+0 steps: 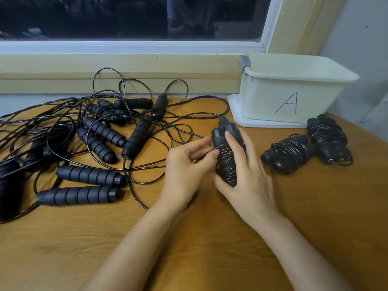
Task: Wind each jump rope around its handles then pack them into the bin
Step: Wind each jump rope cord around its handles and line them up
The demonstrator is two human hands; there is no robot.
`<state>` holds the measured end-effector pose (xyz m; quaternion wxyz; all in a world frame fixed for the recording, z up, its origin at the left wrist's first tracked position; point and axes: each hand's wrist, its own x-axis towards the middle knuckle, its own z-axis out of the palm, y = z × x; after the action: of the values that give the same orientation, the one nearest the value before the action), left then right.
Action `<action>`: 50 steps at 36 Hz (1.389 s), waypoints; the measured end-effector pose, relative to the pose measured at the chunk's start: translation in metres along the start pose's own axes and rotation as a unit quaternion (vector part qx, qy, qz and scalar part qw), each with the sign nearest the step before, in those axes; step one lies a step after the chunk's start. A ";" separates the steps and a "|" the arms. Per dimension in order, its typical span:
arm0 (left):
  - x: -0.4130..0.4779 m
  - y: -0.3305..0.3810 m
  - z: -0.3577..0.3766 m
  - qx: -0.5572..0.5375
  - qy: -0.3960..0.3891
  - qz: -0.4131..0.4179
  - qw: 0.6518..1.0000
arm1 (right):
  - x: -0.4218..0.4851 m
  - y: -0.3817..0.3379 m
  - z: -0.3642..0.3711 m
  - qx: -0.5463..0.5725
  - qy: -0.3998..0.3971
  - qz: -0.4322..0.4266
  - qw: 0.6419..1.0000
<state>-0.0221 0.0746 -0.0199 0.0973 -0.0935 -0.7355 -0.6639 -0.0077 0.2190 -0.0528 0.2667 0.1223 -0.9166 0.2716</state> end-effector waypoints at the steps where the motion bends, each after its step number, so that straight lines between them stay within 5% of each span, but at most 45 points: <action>1: 0.000 0.001 0.000 -0.011 0.005 -0.003 1.000 | 0.000 -0.001 0.001 0.012 -0.004 0.001 1.000; 10: 0.001 0.011 -0.001 -0.159 0.020 -0.015 0.987 | 0.001 0.000 0.001 0.138 0.066 -0.004 0.988; 14: 0.004 -0.002 -0.001 0.042 0.028 0.122 0.991 | 0.001 -0.001 0.001 0.178 0.068 0.026 0.981; 17: 0.007 -0.013 -0.005 0.203 0.001 0.237 0.950 | 0.003 0.004 0.000 0.184 0.079 0.043 0.979; 21: 0.012 -0.016 -0.013 0.207 -0.002 0.284 0.936 | 0.003 0.012 -0.004 0.172 0.071 0.051 0.981; 25: 0.012 -0.009 -0.016 0.052 -0.055 0.131 0.989 | 0.002 0.012 -0.003 0.149 0.056 0.028 0.987; 30: 0.018 -0.006 -0.021 -0.096 -0.006 -0.010 0.995 | 0.002 0.008 -0.011 0.050 0.013 -0.071 0.996; 39: 0.022 -0.004 -0.035 -0.075 0.006 -0.044 0.996 | -0.001 0.001 -0.011 0.008 -0.010 -0.207 0.978; 45: 0.023 -0.004 -0.031 -0.210 -0.027 -0.194 0.958 | -0.004 -0.008 -0.006 -0.024 0.071 -0.218 0.973; 50: 0.021 -0.015 -0.023 -0.344 -0.061 -0.308 0.885 | -0.006 -0.012 -0.004 -0.050 0.105 -0.221 0.968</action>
<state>-0.0459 0.0500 -0.0264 -0.1961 0.0699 -0.4568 -0.8649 0.0037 0.2113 -0.0483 0.4204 0.2789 -0.8463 0.1712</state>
